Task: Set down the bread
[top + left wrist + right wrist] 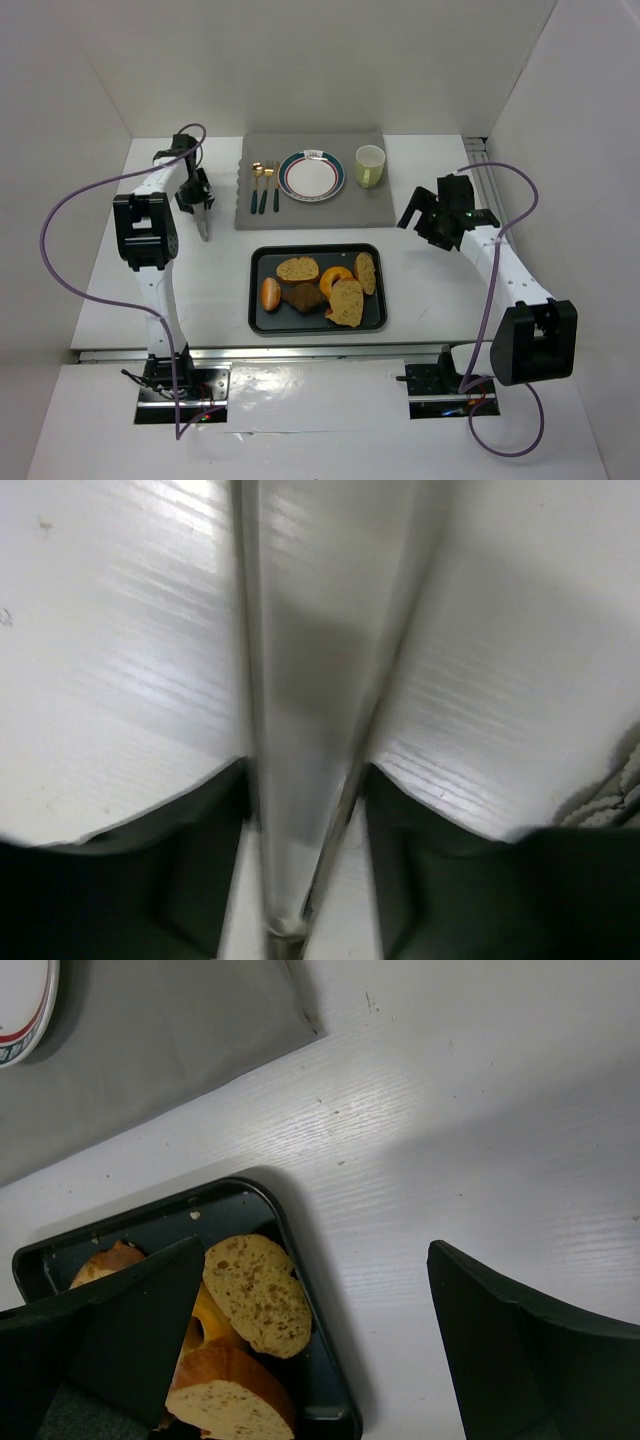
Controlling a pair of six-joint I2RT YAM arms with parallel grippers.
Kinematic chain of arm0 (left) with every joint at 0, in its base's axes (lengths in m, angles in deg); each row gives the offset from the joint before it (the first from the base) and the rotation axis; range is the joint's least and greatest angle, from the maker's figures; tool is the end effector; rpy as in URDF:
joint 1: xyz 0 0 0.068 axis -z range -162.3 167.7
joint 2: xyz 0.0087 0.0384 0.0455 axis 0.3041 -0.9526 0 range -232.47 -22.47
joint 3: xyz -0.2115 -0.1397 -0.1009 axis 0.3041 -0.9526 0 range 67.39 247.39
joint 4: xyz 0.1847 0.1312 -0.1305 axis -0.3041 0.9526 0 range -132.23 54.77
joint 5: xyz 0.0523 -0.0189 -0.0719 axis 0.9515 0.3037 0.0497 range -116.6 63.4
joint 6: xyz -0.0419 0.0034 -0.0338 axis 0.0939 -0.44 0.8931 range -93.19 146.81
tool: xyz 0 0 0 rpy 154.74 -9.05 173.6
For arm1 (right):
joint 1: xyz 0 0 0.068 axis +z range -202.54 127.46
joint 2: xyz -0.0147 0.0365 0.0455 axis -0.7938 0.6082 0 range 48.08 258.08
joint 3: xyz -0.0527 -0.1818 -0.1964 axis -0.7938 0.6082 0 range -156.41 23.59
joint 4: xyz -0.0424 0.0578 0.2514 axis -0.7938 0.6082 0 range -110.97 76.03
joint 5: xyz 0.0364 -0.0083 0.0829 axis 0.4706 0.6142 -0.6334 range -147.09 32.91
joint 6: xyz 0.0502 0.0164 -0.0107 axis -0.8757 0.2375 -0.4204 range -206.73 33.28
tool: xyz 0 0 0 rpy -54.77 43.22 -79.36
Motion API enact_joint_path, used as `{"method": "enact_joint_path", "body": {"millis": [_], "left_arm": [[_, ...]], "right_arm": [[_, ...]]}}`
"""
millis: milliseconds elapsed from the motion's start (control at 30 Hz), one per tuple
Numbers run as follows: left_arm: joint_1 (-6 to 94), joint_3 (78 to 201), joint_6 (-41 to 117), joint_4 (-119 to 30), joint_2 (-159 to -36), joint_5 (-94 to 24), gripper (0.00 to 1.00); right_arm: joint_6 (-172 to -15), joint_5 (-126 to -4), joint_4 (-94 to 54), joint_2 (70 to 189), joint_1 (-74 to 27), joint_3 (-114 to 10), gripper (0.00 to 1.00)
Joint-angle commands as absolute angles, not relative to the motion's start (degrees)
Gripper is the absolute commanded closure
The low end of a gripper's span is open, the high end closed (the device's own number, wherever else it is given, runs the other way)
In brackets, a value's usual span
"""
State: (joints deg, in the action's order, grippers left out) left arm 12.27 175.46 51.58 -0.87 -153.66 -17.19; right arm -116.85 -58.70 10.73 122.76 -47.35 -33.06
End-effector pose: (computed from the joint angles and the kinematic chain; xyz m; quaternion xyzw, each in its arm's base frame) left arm 0.4869 0.0523 0.1727 -0.2707 0.9337 0.0419 0.2304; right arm 0.2714 0.0256 0.2657 0.1980 0.9177 0.1170 0.3240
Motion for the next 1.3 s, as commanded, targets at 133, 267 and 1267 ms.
{"method": "enact_joint_path", "body": {"millis": [133, 267, 1267], "left_arm": [[13.04, 174.97, 48.70, 0.65, -148.95, -18.16, 0.76], [15.59, 174.10, 48.08, 2.16, -138.24, -16.31, 0.79], [48.90, 143.16, 56.25, 23.42, -89.35, -23.19, 0.38]], "right_arm": [[-116.08, -58.15, 8.56, 121.30, -48.23, -32.66, 0.00], [-116.08, -56.92, 8.03, 119.63, -48.23, -32.66, 0.00], [-115.73, -54.63, 10.41, 116.90, -48.23, -39.78, 0.00]]}}
